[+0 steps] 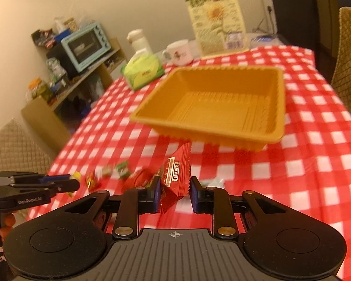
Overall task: Organize snacks
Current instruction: 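Carry the yellow candy with the left tool while the right tool grasps a red packet, then open the left tool over the orange tray while the right tool drops the red packet in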
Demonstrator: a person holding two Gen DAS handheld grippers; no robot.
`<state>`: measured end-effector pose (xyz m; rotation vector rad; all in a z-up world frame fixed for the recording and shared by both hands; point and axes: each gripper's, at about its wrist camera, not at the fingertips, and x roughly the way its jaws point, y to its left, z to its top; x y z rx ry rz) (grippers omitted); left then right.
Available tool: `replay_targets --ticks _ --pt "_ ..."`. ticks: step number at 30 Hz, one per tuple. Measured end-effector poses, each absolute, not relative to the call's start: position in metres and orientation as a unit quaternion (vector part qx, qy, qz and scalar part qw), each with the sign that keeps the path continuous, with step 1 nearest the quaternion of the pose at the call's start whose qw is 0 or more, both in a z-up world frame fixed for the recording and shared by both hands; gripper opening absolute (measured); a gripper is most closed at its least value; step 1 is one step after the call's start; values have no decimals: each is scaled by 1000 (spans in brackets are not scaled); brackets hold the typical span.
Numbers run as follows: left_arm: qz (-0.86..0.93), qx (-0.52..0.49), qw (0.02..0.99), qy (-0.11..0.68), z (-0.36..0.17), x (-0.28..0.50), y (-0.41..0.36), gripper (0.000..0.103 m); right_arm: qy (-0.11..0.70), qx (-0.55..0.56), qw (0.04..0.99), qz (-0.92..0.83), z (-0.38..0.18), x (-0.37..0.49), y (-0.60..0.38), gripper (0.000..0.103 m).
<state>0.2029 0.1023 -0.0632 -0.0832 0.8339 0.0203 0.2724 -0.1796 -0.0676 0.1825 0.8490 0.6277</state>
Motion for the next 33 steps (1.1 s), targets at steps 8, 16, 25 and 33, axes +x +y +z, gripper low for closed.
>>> replay_targets --ticks 8,16,25,33 --pt "-25 -24 926 376 -44 271 81 19 383 98 878 269 -49 310 -189 26" --pt "-44 -43 926 374 -34 345 66 19 382 110 886 239 -52 360 -187 26" --pt "-59 -34 917 393 -51 409 49 19 408 116 881 208 -75 407 -180 26" --pt "-70 -28 910 408 -67 436 40 19 422 124 876 197 -88 425 -179 26"
